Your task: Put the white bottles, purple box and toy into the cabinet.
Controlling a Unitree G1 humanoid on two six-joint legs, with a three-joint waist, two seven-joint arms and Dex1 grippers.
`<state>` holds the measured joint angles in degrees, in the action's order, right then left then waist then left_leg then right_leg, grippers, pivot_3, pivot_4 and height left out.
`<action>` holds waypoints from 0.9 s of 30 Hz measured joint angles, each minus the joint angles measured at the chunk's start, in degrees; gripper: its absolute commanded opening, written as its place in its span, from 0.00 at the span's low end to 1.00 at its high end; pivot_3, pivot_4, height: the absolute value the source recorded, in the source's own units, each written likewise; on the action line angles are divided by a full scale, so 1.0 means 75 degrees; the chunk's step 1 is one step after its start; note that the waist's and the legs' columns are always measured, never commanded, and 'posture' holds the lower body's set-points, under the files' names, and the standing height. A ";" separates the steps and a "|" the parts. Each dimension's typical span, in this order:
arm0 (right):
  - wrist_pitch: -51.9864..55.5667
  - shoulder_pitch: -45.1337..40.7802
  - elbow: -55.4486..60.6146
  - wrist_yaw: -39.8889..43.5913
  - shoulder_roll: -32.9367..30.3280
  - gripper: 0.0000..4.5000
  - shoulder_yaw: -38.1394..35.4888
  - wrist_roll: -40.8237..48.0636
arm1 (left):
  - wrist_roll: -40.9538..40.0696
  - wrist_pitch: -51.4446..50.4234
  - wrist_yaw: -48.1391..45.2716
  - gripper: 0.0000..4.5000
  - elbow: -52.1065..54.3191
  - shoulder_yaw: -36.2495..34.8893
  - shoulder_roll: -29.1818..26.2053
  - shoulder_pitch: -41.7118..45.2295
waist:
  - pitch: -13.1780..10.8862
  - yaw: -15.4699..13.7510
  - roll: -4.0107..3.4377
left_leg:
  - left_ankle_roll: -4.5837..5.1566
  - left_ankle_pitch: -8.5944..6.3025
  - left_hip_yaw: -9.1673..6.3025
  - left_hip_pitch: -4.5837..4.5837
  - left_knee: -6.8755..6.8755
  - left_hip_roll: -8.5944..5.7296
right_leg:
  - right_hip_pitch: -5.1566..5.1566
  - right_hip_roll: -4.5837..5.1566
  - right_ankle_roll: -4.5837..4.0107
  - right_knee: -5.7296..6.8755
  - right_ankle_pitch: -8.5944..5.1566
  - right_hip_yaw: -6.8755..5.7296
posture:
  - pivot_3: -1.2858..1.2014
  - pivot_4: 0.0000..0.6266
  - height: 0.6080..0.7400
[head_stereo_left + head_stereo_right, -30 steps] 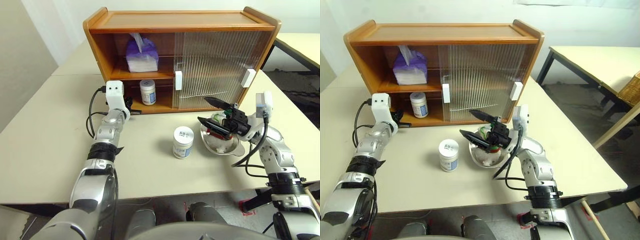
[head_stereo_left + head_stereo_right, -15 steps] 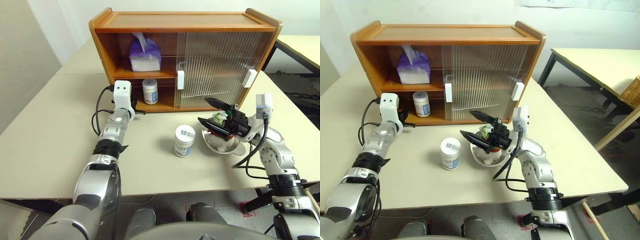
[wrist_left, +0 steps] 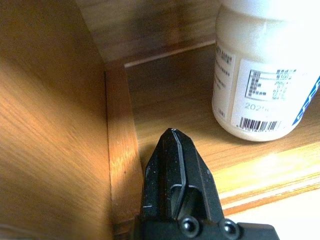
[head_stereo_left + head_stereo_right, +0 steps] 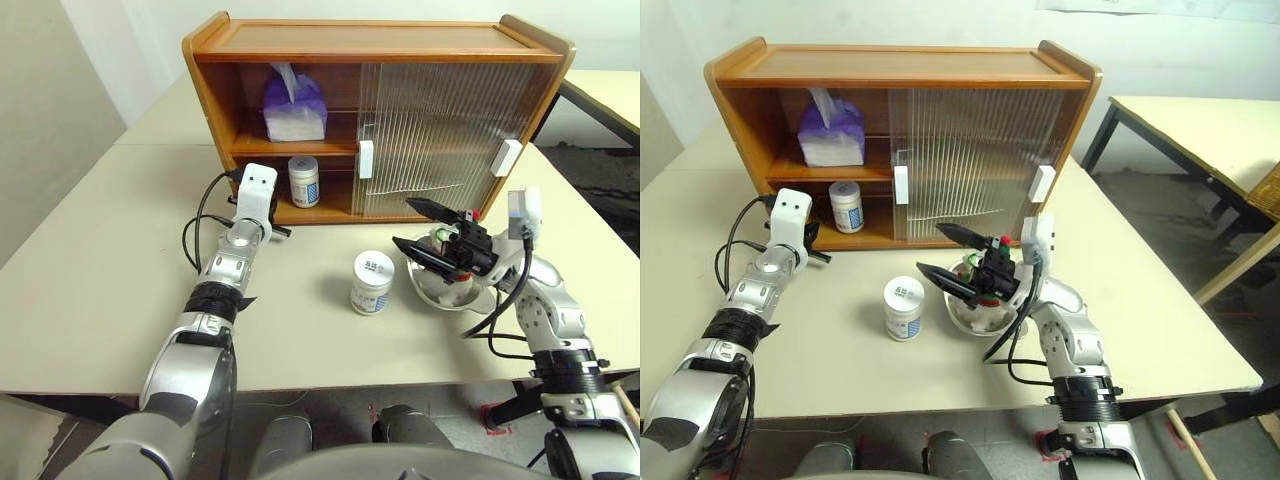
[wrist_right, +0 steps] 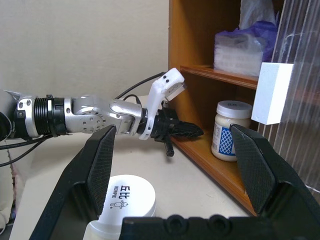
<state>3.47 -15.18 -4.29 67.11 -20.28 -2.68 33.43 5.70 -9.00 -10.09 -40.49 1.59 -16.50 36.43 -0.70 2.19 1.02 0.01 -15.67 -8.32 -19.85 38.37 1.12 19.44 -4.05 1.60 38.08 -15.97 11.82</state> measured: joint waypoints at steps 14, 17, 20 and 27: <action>0.0000 0.0024 -0.0001 0.0073 -0.0005 1.00 0.0052 0.0002 | 0.0263 0.0182 -0.0076 0.00 0.0010 0.0252 0.0124 0.0003 | -0.0004 -0.0102 0.0005 | 0.0003 -0.0004 -0.0042 -0.0006 -0.0001 -0.0033 | 0.0009 0.0018 -0.0011 -0.0028 0.0001 0.0000 | 0.48 0.00 1.00; 0.0000 0.0024 -0.0001 0.0107 -0.0005 1.00 0.0056 0.0003 | 0.0370 0.0188 -0.0091 0.00 0.0010 0.0268 0.0123 0.0003 | -0.0004 -0.0107 0.0005 | 0.0003 -0.0004 -0.0048 -0.0014 -0.0001 -0.0042 | 0.0005 0.0023 -0.0012 -0.0029 0.0002 0.0000 | 0.48 0.00 1.00; 0.0000 0.0024 -0.0003 0.0129 -0.0004 1.00 0.0077 0.0002 | 0.0408 0.0190 -0.0108 0.00 0.0015 0.0268 0.0124 -0.0001 | -0.0004 -0.0108 0.0005 | 0.0003 -0.0004 -0.0050 -0.0017 -0.0001 -0.0048 | -0.0007 0.0025 -0.0011 -0.0029 0.0001 0.0000 | 0.48 0.00 1.00; 0.0000 0.0009 -0.0056 0.0169 0.0001 1.00 0.0130 0.0001 | 0.0359 0.0196 -0.0134 0.00 0.0615 0.0242 0.0196 -0.0303 | -0.0005 -0.0109 0.0006 | 0.0003 -0.0004 -0.0051 -0.0020 -0.0008 -0.0052 | -0.0017 0.0029 -0.0007 -0.0029 -0.0004 0.0000 | 0.48 0.00 1.00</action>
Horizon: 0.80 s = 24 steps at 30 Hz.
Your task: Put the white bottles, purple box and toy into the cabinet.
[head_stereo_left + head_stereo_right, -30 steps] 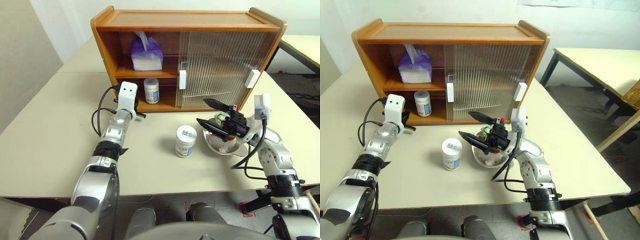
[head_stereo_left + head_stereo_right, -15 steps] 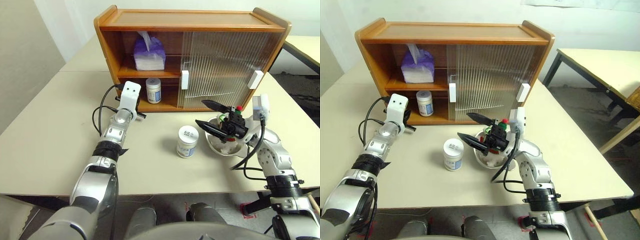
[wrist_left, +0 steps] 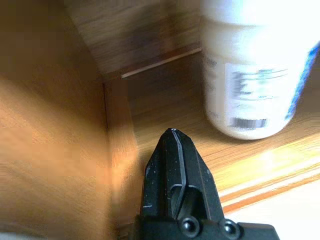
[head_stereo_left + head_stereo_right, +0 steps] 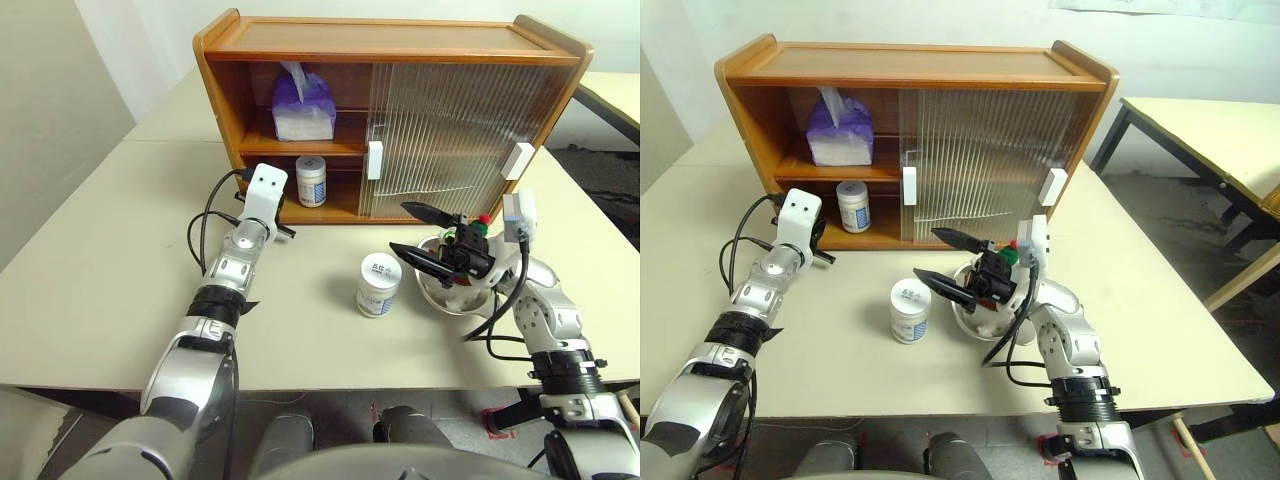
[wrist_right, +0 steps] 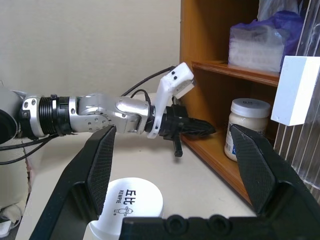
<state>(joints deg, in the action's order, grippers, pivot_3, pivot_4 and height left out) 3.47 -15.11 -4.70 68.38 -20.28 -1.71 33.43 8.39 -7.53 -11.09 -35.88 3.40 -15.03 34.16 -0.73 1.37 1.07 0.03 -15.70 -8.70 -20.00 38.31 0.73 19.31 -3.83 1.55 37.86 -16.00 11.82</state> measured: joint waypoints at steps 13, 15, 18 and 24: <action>-0.0004 -0.0020 -0.0021 0.0043 0.0008 1.00 0.0050 -0.0041 | 0.0060 0.0023 -0.0114 0.00 0.0577 0.0033 0.0019 -0.0195 | -0.0005 0.0196 0.0007 | -0.0005 0.0003 0.0001 0.0018 -0.0037 0.0002 | 0.0006 -0.0001 -0.0001 0.0000 -0.0011 0.0004 | 0.48 0.00 1.00; -0.0004 -0.0020 -0.0034 0.0044 0.0003 1.00 0.0051 -0.0055 | 0.0080 0.0022 -0.0100 0.00 0.0564 0.0033 0.0019 -0.0172 | -0.0005 0.0200 0.0007 | -0.0005 0.0003 0.0001 0.0018 -0.0037 0.0002 | 0.0006 -0.0001 0.0000 0.0000 -0.0013 0.0006 | 0.48 0.00 1.00; -0.0008 -0.0020 -0.0038 0.0044 -0.0001 1.00 0.0051 -0.0071 | 0.0102 0.0021 -0.0100 0.00 0.0559 0.0034 0.0014 -0.0105 | -0.0005 0.0205 0.0007 | -0.0005 0.0003 0.0001 0.0018 -0.0037 0.0002 | 0.0005 -0.0001 0.0001 0.0000 -0.0015 0.0006 | 0.48 0.00 1.00; -0.0032 -0.0013 -0.0037 0.0039 -0.0004 1.00 0.0050 -0.0077 | 0.0198 0.0022 -0.0054 0.00 0.0241 0.0071 -0.0194 0.0053 | -0.0005 0.0234 0.0007 | -0.0005 0.0003 0.0000 0.0021 -0.0037 0.0004 | 0.0005 -0.0001 0.0000 0.0001 -0.0014 0.0006 | 0.48 0.00 1.00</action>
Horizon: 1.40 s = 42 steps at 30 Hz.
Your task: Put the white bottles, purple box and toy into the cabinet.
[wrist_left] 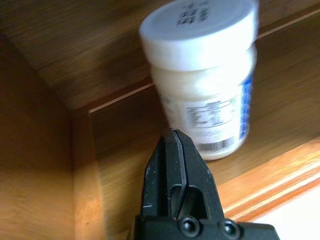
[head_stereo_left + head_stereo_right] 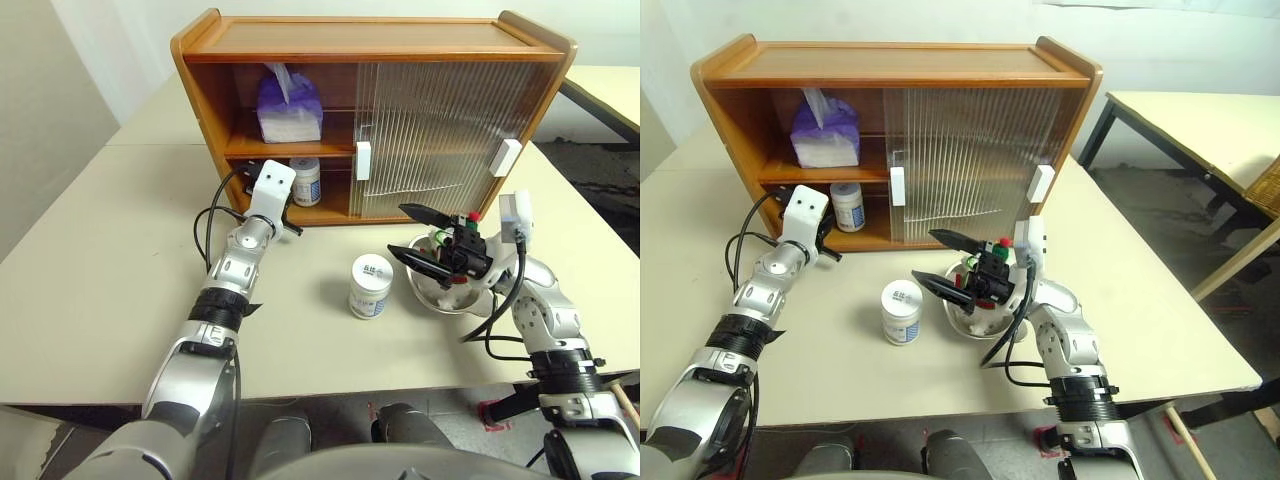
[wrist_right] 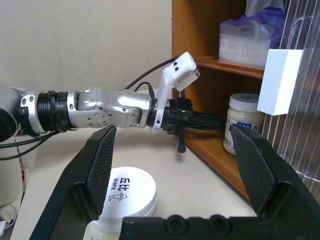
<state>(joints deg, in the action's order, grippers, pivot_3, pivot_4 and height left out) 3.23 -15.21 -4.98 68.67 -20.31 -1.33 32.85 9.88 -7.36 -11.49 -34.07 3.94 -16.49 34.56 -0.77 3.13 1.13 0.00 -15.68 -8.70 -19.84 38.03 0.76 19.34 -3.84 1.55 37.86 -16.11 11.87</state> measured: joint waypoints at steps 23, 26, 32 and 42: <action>-0.0067 0.0152 0.0107 -0.0096 -0.0067 1.00 0.0000 -0.0001 | 0.0552 0.1095 0.0242 0.00 -0.2667 0.0515 -0.0055 0.1543 | 0.0000 0.0087 0.0000 | 0.0004 0.0002 -0.0005 0.0003 0.0017 -0.0002 | -0.0019 0.0001 0.0016 0.0000 0.0000 -0.0001 | 0.46 0.00 1.00; -0.0067 0.0230 0.0221 -0.0108 -0.0072 1.00 0.0002 -0.0001 | 0.0556 0.1194 0.0166 0.00 -0.2840 0.0548 0.0079 0.1592 | 0.0000 0.0088 0.0000 | 0.0005 0.0001 -0.0005 0.0005 0.0031 -0.0004 | -0.0028 0.0001 0.0035 0.0000 -0.0010 -0.0002 | 0.46 0.00 1.00; -0.0063 0.0266 0.0316 -0.0206 0.0001 1.00 0.0027 0.0002 | 0.0583 0.1347 0.0086 0.00 -0.2958 0.0787 0.0528 0.1704 | 0.0000 0.0173 0.0000 | 0.0010 -0.0002 -0.0005 0.0001 0.0042 -0.0006 | -0.0030 0.0000 0.0042 0.0000 -0.0013 -0.0002 | 0.46 0.00 1.00; -0.0056 0.0263 0.0316 -0.0170 -0.0036 1.00 0.0027 0.0004 | 0.0534 0.1386 -0.0012 0.00 -0.2808 0.0796 0.0578 0.1737 | 0.0000 0.0245 0.0000 | 0.0010 -0.0002 -0.0004 -0.0003 0.0043 -0.0007 | -0.0030 0.0000 0.0096 0.0000 -0.0045 -0.0002 | 0.47 0.00 1.00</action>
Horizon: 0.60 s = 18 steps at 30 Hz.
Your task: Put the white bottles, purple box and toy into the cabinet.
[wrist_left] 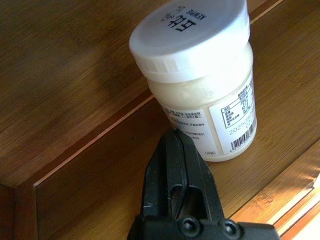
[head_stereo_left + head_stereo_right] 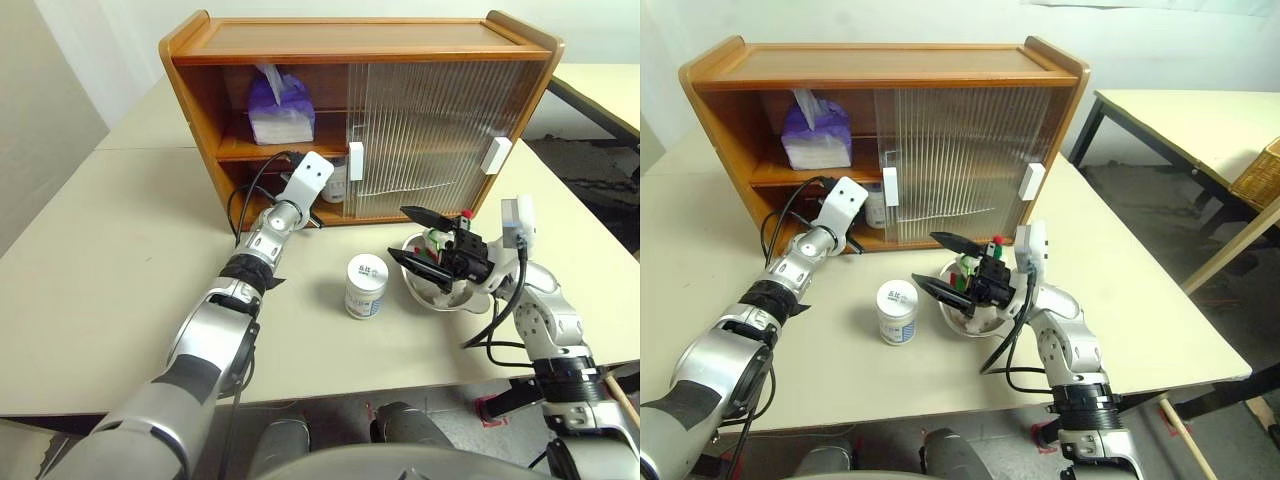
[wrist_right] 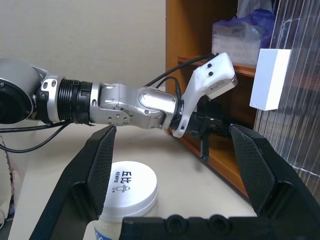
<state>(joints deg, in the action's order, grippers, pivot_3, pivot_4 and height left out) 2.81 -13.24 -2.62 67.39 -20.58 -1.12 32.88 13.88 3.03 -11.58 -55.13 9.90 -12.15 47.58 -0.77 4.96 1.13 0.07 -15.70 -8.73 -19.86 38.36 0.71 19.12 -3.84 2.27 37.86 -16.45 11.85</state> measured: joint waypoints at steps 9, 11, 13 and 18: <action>-0.0007 -0.0072 -0.0074 0.0063 -0.0043 1.00 -0.0007 0.0000 | -0.0717 -0.1380 -0.0710 0.04 0.3437 -0.0641 -0.0699 -0.2235 | 0.0001 0.0036 -0.0001 | -0.0002 -0.0002 0.0000 0.0000 -0.0010 0.0000 | 0.0006 -0.0001 -0.0069 0.0000 0.0022 -0.0003 | 0.48 0.00 1.00; -0.0019 -0.0105 -0.0137 0.0113 -0.0072 1.00 -0.0021 -0.0002 | -0.1096 -0.1772 -0.1061 0.13 0.4270 -0.0806 -0.0746 -0.2726 | 0.0001 0.0021 -0.0001 | -0.0004 -0.0003 0.0000 -0.0001 -0.0011 0.0000 | 0.0008 -0.0001 -0.0074 0.0000 0.0021 -0.0003 | 0.48 0.00 1.00; -0.0035 -0.0205 -0.0325 0.0242 -0.0141 1.00 -0.0037 -0.0001 | -0.1813 -0.2237 -0.1765 0.28 0.5362 -0.0966 -0.0800 -0.3378 | 0.0001 -0.0035 -0.0001 | -0.0009 -0.0007 -0.0001 0.0000 -0.0012 0.0000 | 0.0007 0.0000 -0.0083 0.0001 0.0018 -0.0004 | 0.48 0.00 1.00; -0.0001 -0.0510 -0.0807 0.0738 -0.0511 1.00 -0.0128 0.0043 | -0.3707 -0.2821 -0.3649 0.68 0.7091 -0.1551 -0.1414 -0.4533 | 0.0002 -0.0120 0.0000 | -0.0031 -0.0019 -0.0007 0.0004 -0.0012 0.0008 | 0.0030 0.0000 -0.0120 0.0046 0.0004 -0.0008 | 0.49 0.00 1.00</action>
<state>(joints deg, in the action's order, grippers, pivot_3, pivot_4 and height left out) 2.80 -17.06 -8.67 72.92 -24.41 -2.09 33.20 -13.92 -18.12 -38.95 -1.95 -1.73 -22.75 13.59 -0.76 4.06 1.13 -0.16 -15.84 -8.78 -19.84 38.27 0.77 19.34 -3.84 1.36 38.21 -16.42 11.79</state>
